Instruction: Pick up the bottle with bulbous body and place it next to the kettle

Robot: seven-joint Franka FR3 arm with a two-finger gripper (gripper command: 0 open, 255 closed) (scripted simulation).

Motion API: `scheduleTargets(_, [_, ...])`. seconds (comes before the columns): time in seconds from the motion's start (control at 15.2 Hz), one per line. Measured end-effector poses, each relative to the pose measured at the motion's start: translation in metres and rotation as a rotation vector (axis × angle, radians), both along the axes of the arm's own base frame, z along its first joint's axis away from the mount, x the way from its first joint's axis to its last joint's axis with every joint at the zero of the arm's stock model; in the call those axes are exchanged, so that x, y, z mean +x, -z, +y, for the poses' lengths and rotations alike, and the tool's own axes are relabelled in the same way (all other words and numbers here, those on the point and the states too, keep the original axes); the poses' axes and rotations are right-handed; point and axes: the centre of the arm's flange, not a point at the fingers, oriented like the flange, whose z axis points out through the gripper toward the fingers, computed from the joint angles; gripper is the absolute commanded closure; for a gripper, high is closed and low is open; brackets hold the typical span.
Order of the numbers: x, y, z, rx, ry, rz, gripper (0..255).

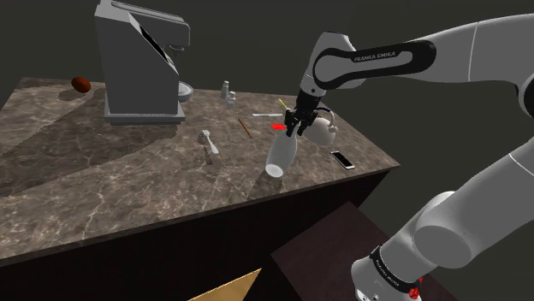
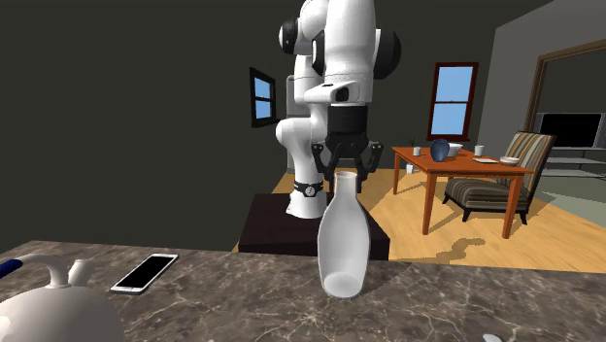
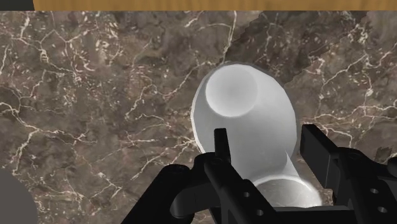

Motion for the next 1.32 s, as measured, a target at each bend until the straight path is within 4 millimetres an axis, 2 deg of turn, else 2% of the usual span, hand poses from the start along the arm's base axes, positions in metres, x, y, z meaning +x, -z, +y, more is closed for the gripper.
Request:
scheduleTargets(0.46, [0.0, -0.03, 0.0, 0.0, 0.0, 0.001, 255])
scheduleTargets(1.32, [-0.001, -0.099, 0.0, 0.0, 0.0, 0.001, 255])
